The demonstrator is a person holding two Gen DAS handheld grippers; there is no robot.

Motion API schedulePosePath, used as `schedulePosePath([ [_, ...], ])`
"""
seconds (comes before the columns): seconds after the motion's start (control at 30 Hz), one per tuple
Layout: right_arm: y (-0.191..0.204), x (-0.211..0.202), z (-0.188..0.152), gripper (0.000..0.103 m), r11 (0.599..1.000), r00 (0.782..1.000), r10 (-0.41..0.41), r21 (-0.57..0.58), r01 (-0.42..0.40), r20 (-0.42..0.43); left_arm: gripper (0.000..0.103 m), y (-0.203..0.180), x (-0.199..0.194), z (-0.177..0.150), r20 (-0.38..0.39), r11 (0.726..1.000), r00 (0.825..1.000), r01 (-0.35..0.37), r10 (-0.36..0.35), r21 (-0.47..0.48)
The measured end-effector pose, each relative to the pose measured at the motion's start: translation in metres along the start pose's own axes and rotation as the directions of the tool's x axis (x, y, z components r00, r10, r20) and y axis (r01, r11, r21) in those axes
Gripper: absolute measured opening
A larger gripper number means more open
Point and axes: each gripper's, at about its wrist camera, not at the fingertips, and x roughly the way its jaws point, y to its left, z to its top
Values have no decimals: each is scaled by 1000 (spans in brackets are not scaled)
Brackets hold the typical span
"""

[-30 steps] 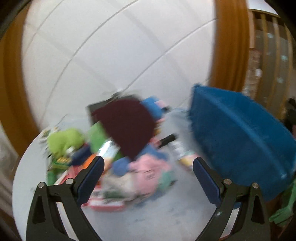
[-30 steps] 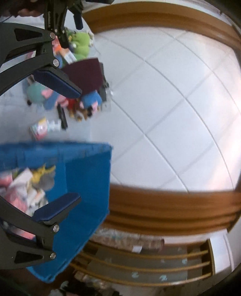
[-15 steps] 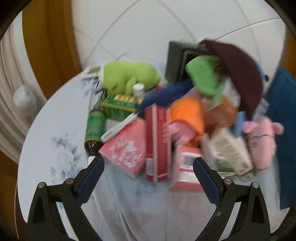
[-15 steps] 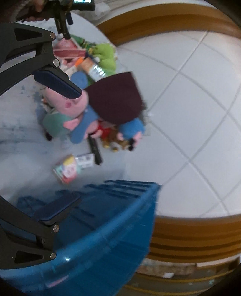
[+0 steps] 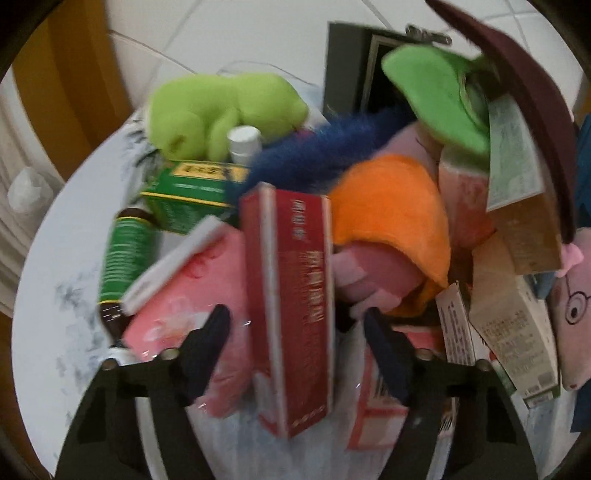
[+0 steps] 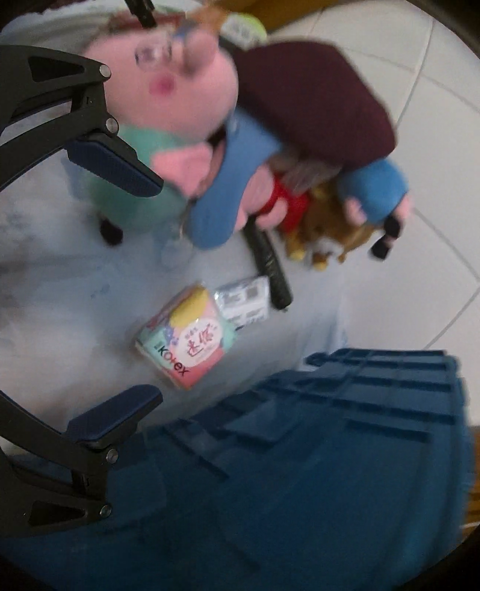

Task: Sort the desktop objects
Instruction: 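Grasp a red medicine box with the left gripper while the right grasps a Kotex pad pack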

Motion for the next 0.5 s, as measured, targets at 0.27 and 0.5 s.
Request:
schedulePosePath([
  [0.27, -12, 77, 7, 103, 992, 990, -125, 20, 126, -65, 69, -12, 17, 17, 3, 997, 998, -58, 58, 54],
  [0.5, -15, 115, 15, 103, 981, 979, -183, 42, 187, -92, 49, -7, 10, 11, 23, 996, 997, -71, 69, 50],
])
